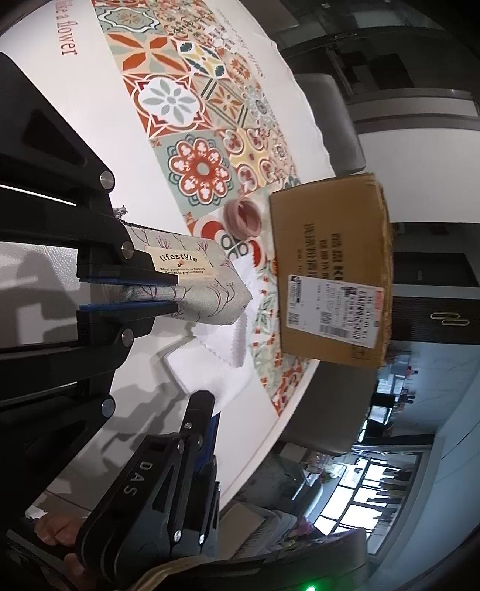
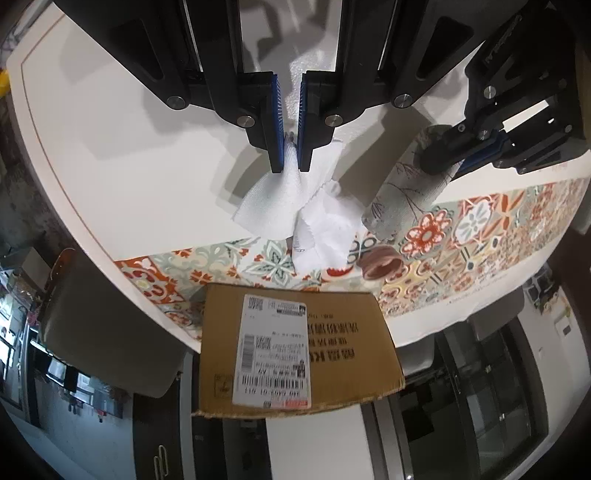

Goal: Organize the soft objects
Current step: 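Grasp the beige floral pouch with the left gripper while the right grasps the white cloth, then lift and carry the pouch and white cloth over the cardboard box with both tools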

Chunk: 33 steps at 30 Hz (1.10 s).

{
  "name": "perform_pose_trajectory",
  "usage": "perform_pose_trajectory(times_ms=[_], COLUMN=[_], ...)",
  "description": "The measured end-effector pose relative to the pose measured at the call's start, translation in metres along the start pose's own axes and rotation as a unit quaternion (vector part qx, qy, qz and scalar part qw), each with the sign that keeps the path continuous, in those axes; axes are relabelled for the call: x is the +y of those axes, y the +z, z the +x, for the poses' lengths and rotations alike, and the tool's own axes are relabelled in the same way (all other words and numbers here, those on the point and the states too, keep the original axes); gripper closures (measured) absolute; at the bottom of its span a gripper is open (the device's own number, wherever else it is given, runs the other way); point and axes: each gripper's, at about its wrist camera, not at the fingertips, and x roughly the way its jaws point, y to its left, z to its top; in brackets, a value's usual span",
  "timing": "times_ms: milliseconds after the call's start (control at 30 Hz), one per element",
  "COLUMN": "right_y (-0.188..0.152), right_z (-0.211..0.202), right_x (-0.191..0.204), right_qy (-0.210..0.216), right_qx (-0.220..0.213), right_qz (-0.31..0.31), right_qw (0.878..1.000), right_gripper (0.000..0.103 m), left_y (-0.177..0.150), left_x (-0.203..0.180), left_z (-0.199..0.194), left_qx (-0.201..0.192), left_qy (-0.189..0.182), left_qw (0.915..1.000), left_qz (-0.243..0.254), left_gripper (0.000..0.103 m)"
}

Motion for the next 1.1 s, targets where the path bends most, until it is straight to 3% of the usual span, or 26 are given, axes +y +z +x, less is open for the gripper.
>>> perform_pose_trajectory(times_ms=[400,1100], right_y=[0.001,0.031], right_z=[-0.048,-0.104], right_x=[0.001,0.019], right_qy=[-0.02,-0.027], right_qx=[-0.046,-0.133], right_qz=[0.021,-0.018], right_qw=[0.999,0.991], right_gripper=[0.094,0.095], left_y=[0.01,0.042], left_x=[-0.008,-0.002], left_z=[-0.034,-0.076], left_qx=[-0.036,-0.1], left_qy=[-0.003,-0.001], left_qw=[0.9994,0.9949], left_qz=[0.002,-0.016], left_gripper=[0.094,0.094])
